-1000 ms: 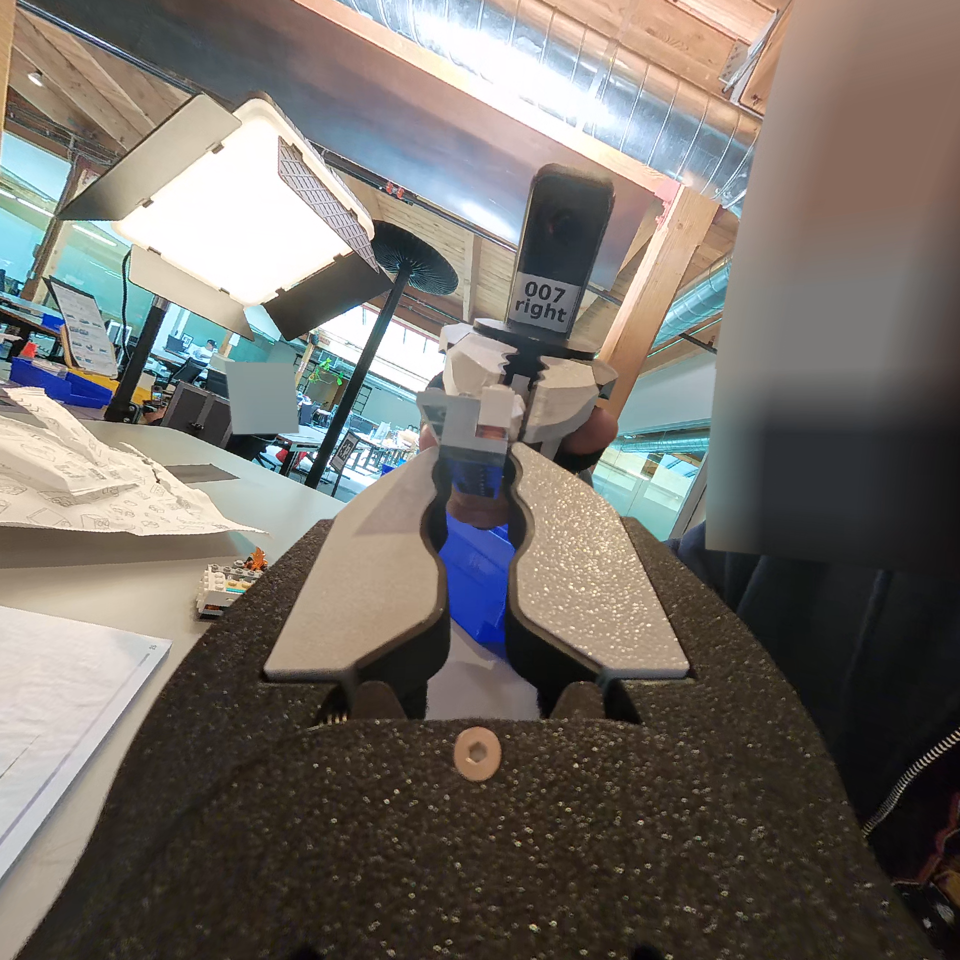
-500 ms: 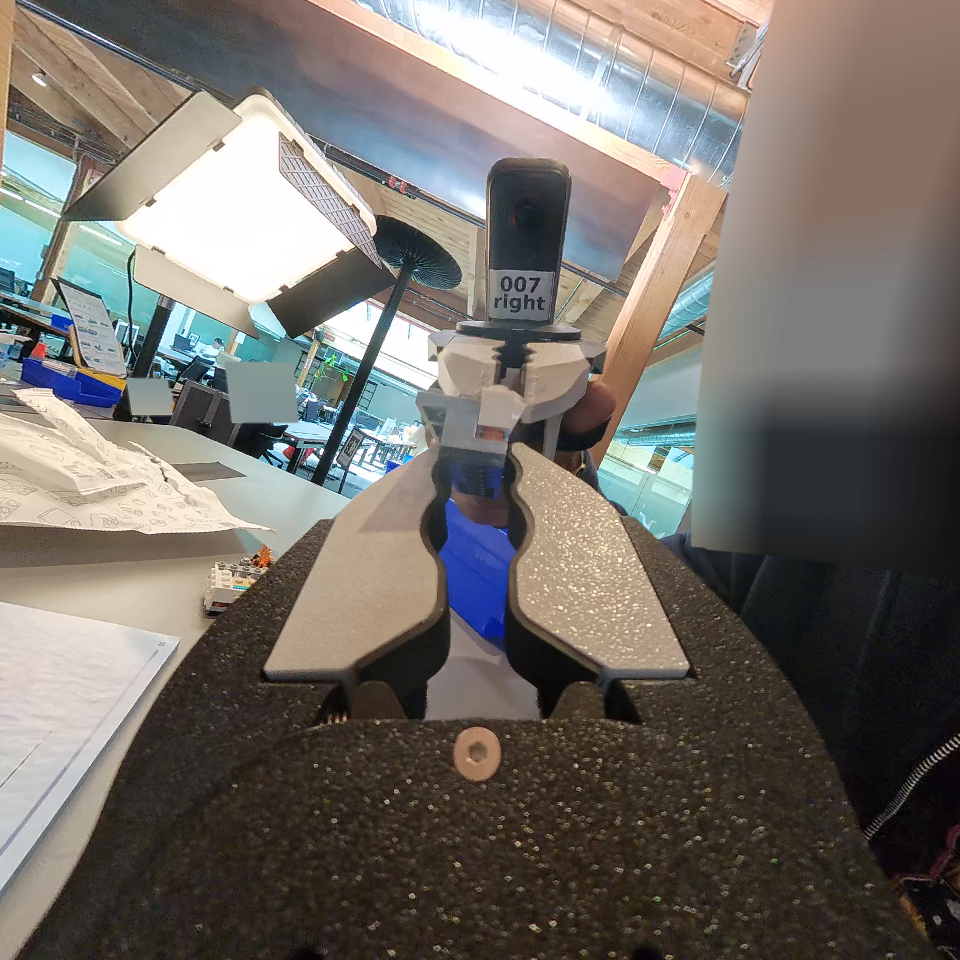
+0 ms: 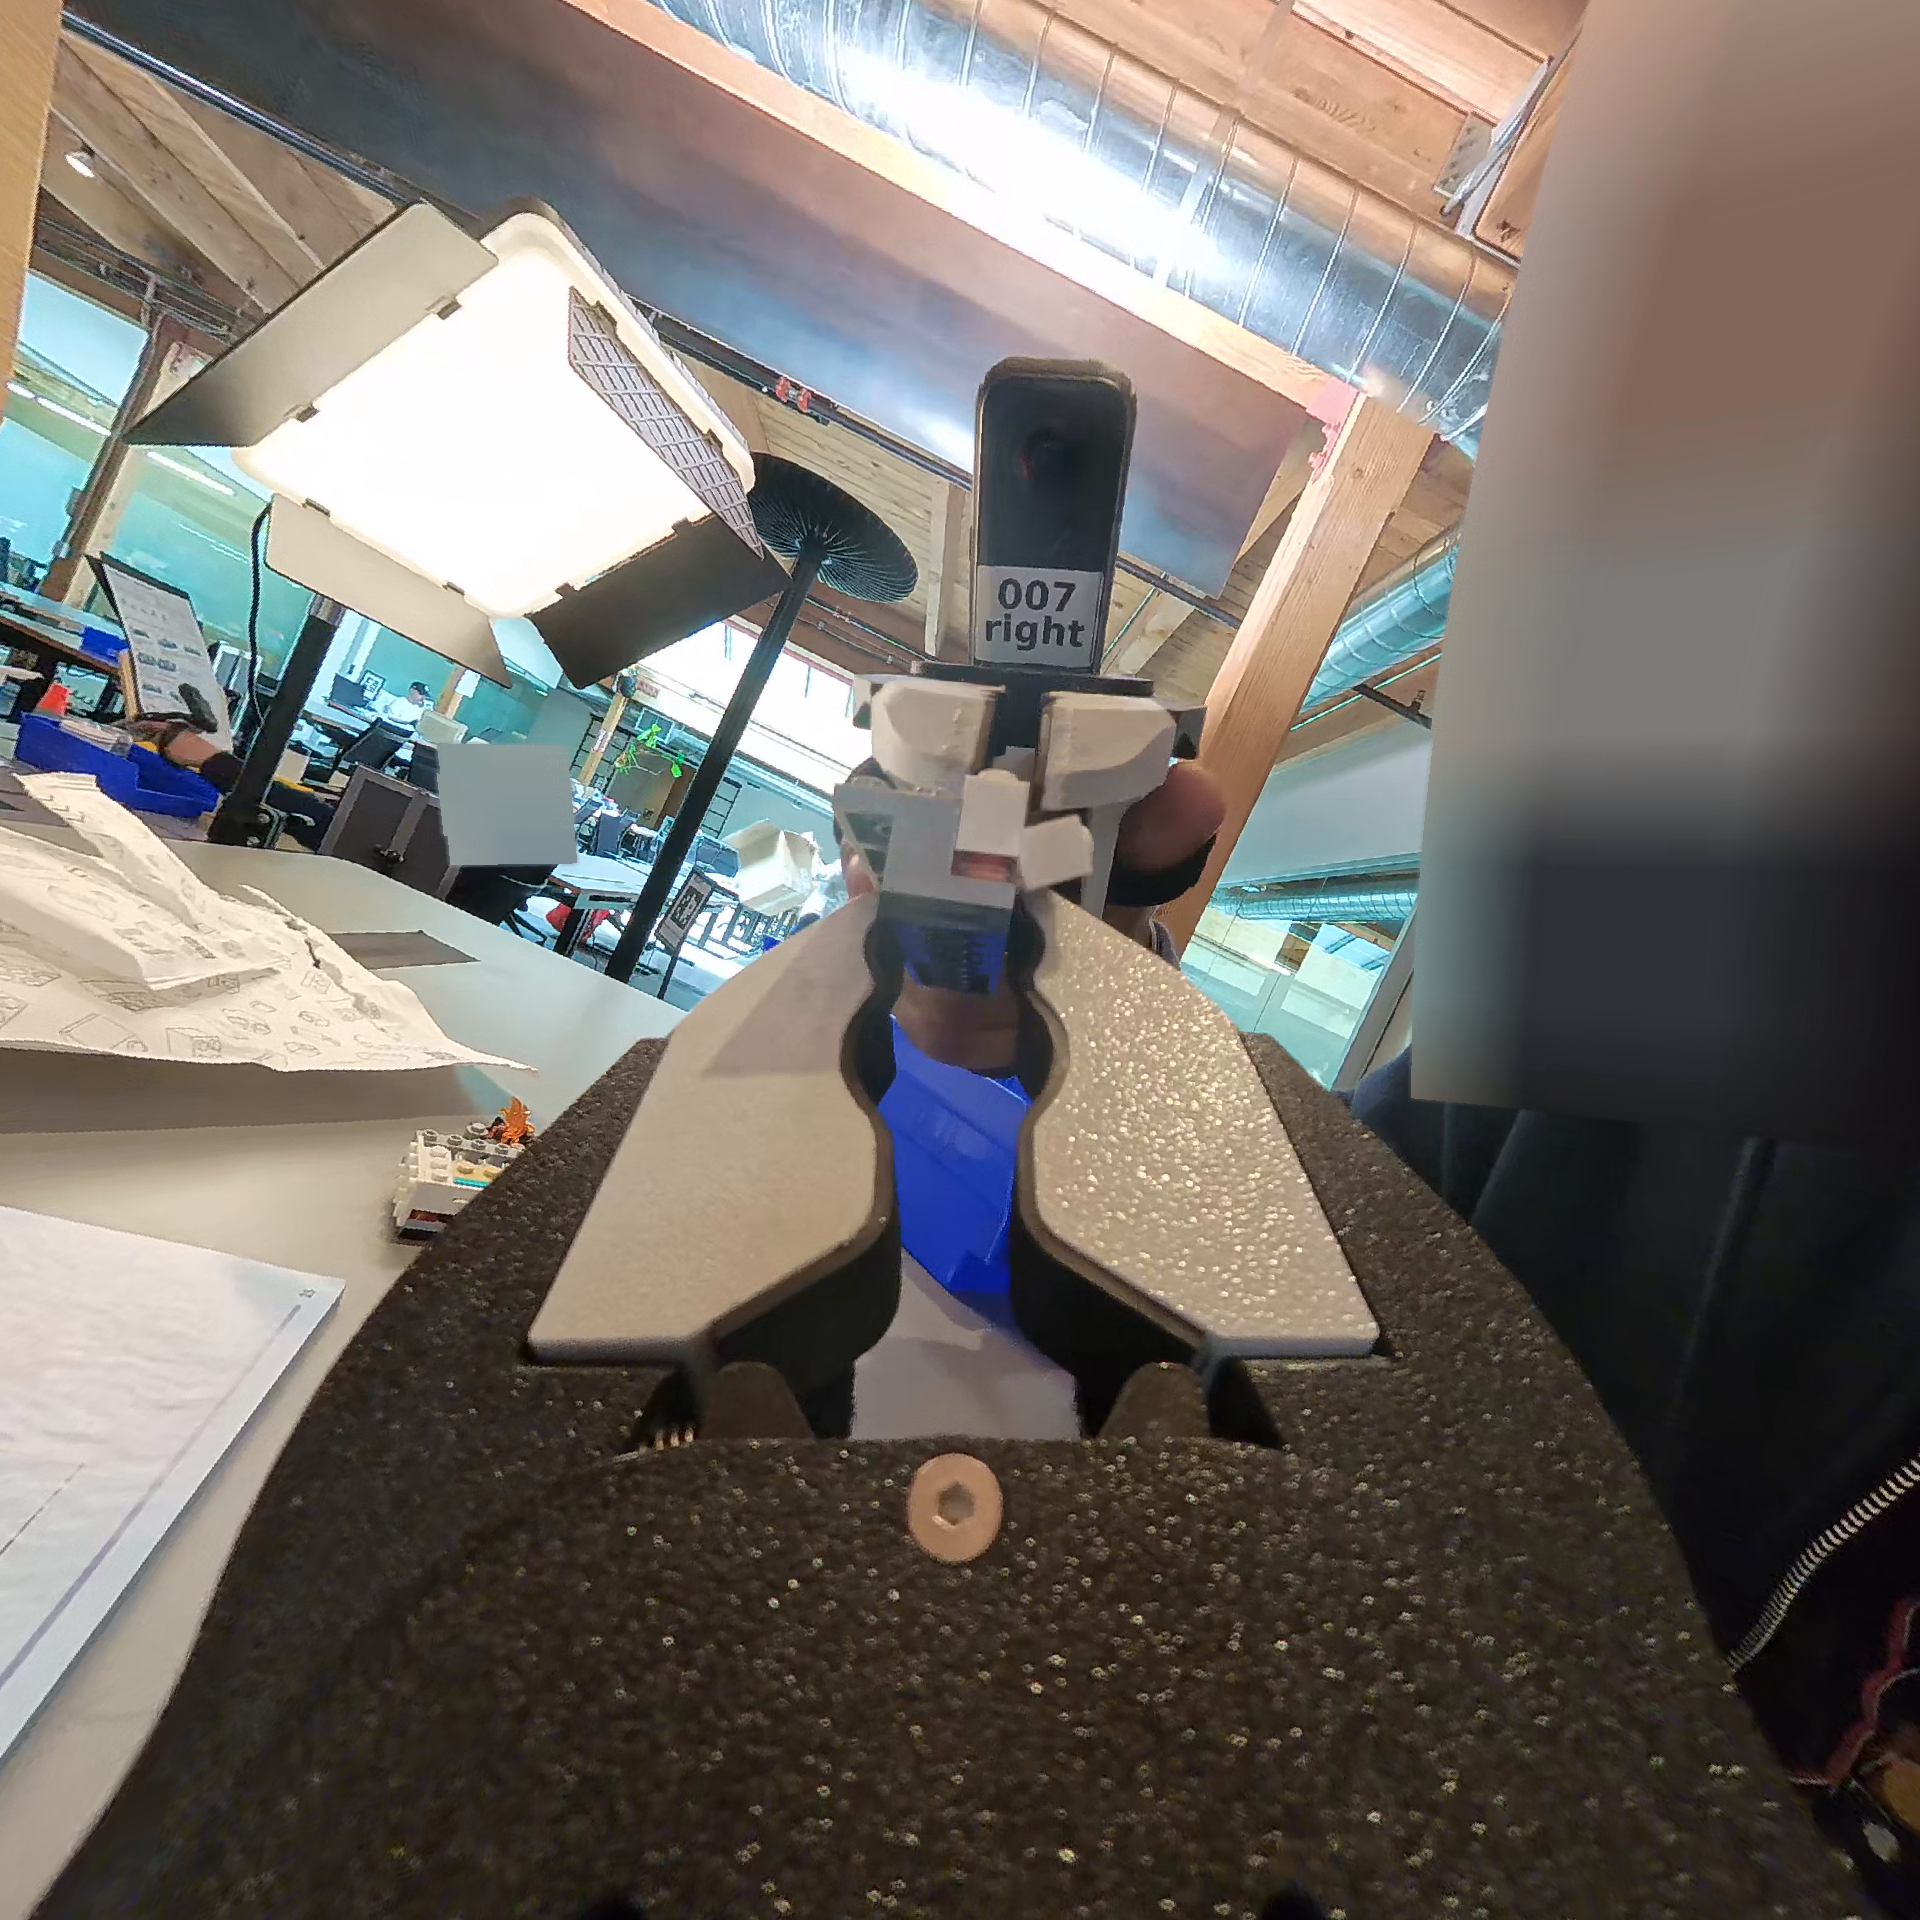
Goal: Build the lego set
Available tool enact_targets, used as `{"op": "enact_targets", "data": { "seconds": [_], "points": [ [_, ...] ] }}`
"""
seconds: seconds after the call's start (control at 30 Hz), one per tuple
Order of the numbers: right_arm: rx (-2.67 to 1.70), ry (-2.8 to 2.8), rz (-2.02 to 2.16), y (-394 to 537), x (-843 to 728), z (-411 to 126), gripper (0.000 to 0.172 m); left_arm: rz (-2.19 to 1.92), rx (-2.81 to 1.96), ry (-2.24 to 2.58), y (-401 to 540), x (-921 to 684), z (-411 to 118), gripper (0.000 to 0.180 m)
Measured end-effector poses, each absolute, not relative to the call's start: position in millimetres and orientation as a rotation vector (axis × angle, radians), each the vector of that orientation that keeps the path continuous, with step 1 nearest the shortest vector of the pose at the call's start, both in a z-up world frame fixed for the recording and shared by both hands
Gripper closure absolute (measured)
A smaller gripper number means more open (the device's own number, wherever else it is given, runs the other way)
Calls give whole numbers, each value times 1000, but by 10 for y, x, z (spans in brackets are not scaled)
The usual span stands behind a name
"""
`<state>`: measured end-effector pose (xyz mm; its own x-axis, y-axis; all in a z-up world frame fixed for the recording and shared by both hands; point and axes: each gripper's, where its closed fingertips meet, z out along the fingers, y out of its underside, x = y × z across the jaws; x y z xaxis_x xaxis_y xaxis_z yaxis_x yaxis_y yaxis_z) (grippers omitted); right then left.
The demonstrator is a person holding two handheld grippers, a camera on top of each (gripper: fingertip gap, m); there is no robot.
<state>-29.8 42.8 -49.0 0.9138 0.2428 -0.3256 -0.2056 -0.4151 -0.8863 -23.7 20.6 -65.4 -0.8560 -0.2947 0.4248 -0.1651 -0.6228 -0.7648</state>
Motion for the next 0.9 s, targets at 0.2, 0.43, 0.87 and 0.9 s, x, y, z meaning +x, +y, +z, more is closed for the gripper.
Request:
{"op": "enact_targets", "data": {
  "seconds": [0.2, 0.43, 0.87, 0.9],
  "points": [
    [-1955, -77, 458, 456, -360, -528, 166, -2635, -816, 1333, 200, -235, -658, 161],
    [-1984, -38, 367, 495, -274, -560, 156, -2614, -835, 1336, 211, -214, -676, 161],
    [-2009, 17, 346, 513, -220, -599, 160, -2598, -814, 1368, 162, -234, -681, 161],
    [-2007, 15, 345, 513, -223, -592, 160, -2599, -817, 1365, 167, -231, -681, 161]
  ]
}}
